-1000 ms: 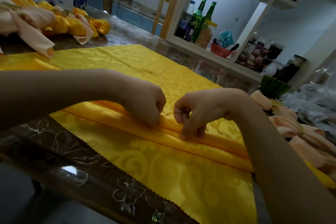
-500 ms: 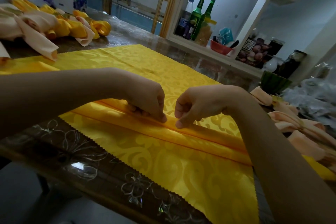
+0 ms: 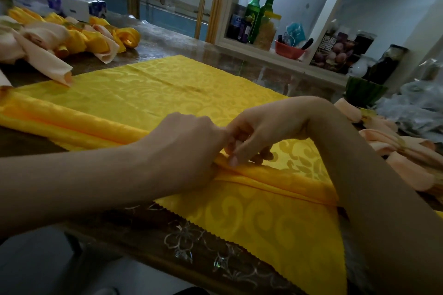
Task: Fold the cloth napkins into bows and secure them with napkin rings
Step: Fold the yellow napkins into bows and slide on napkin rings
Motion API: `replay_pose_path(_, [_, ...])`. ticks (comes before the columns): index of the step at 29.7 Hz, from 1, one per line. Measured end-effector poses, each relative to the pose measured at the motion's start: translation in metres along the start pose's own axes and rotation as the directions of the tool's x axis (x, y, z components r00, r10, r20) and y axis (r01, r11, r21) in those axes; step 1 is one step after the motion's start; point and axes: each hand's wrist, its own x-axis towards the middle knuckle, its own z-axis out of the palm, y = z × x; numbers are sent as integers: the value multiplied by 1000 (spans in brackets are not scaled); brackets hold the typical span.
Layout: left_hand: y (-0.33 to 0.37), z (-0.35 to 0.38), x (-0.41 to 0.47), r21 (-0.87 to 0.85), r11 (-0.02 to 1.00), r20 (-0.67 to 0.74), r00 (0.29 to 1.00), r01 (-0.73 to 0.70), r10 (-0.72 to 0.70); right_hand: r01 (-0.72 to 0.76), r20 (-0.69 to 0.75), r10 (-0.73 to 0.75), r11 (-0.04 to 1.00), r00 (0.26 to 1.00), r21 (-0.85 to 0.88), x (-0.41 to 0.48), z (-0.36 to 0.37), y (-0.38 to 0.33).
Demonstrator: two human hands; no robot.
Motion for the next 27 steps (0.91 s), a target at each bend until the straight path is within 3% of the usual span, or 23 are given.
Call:
replay_pose_path(3, [3, 2, -1, 81, 997, -28, 999, -15, 17, -9, 10, 9, 997, 1000, 73, -1, -1, 8])
replay_pose_path(6, [1, -5, 6, 42, 999, 142, 990, -25, 19, -38, 6, 38, 999, 999, 7, 2, 0, 5])
replay_pose_path(9, [-7, -19, 15, -248, 966, 363, 931, 70, 26, -54, 4, 55, 996, 998, -72, 5, 3, -2])
replay_pose_path(12, [-11, -15, 21, -433, 892, 299, 954, 131, 5, -52, 18, 55, 987, 998, -151, 9, 8, -9])
replay_pose_path(20, [-16, 4, 29, -494, 802, 525, 851, 335, -32, -188, -85, 170, 943, 982, -276, 17, 12, -13])
replay_pose_path(27, [-13, -13, 46, -397, 833, 671, 741, 385, -23, -279, -158, 248, 934, 956, -224, 12, 14, -5])
